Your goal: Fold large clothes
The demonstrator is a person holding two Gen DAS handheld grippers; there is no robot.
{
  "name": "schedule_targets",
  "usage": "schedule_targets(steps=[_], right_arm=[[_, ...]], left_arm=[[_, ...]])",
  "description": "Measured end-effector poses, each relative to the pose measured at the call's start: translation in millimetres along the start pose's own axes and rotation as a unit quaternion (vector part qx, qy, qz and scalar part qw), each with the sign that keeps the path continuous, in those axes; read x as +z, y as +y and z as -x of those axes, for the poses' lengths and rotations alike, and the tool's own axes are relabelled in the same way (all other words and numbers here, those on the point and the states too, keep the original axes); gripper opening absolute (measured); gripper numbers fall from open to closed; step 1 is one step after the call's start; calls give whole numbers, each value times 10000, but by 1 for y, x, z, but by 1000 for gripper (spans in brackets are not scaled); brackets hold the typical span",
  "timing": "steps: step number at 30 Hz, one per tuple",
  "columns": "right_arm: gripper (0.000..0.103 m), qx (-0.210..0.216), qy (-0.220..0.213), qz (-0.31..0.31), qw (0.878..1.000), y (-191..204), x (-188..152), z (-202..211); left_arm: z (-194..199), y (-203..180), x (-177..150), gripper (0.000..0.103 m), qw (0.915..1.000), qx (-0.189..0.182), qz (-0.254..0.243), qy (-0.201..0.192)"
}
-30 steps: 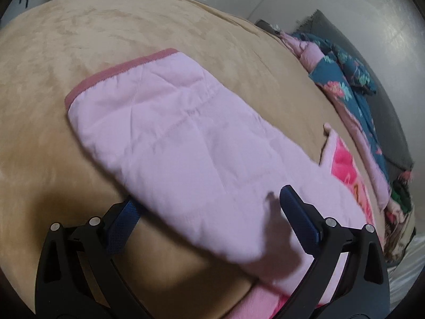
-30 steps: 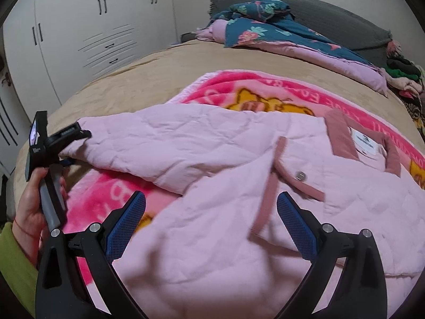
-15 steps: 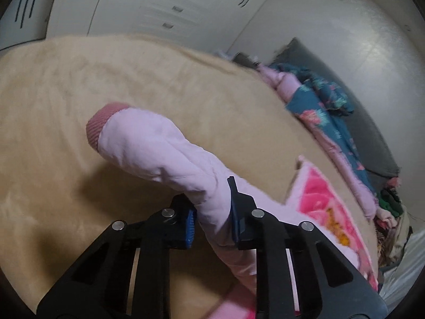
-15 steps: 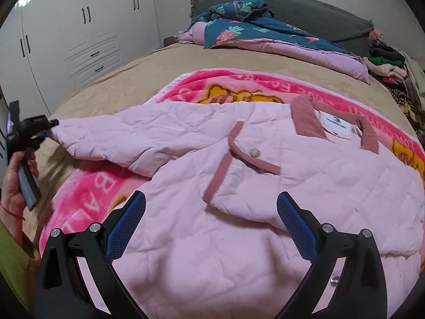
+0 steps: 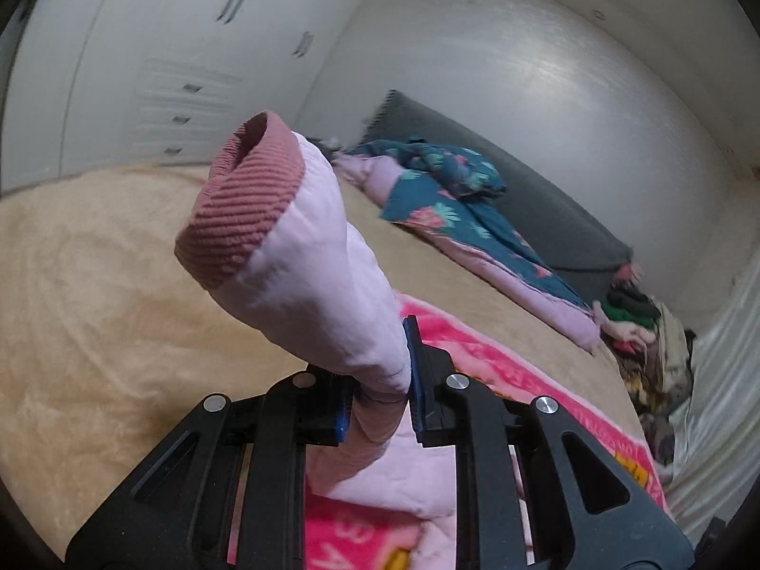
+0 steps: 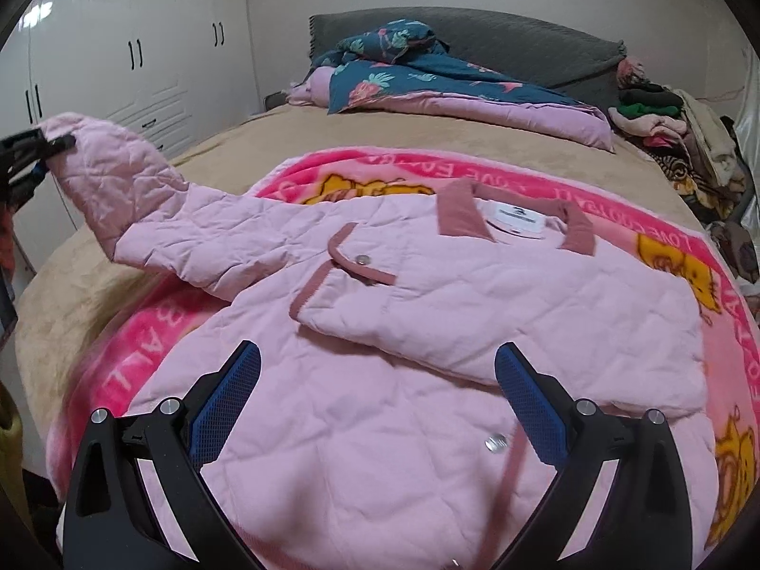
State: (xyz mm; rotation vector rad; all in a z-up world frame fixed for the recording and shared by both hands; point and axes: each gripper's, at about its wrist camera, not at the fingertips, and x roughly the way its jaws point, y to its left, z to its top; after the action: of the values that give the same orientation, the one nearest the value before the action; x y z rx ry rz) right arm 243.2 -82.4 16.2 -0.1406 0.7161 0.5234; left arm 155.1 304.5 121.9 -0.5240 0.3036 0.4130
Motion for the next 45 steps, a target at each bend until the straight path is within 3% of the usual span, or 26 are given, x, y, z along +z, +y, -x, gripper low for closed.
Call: schedule_targets(steps=[9,20,36,45], right_arm=[[98,-341,-218,-105,9991,-36,-25,47],[98,-231,-529,-777,9953,-87,-39,84],[98,-437,-694,-1208,9893,-138,-59,108],[98,-535,-679,-1484,9851,-165,-70,111]], left_arm=[[20,-80,-1,10,9980,-190,-608,-23],[39,-151,-20,10,9904,-504,-1289,38],[29,-220,-68,10,9788,-944,-1766,426],[17,-255,-109,10,9669,-1196,-2133,729]])
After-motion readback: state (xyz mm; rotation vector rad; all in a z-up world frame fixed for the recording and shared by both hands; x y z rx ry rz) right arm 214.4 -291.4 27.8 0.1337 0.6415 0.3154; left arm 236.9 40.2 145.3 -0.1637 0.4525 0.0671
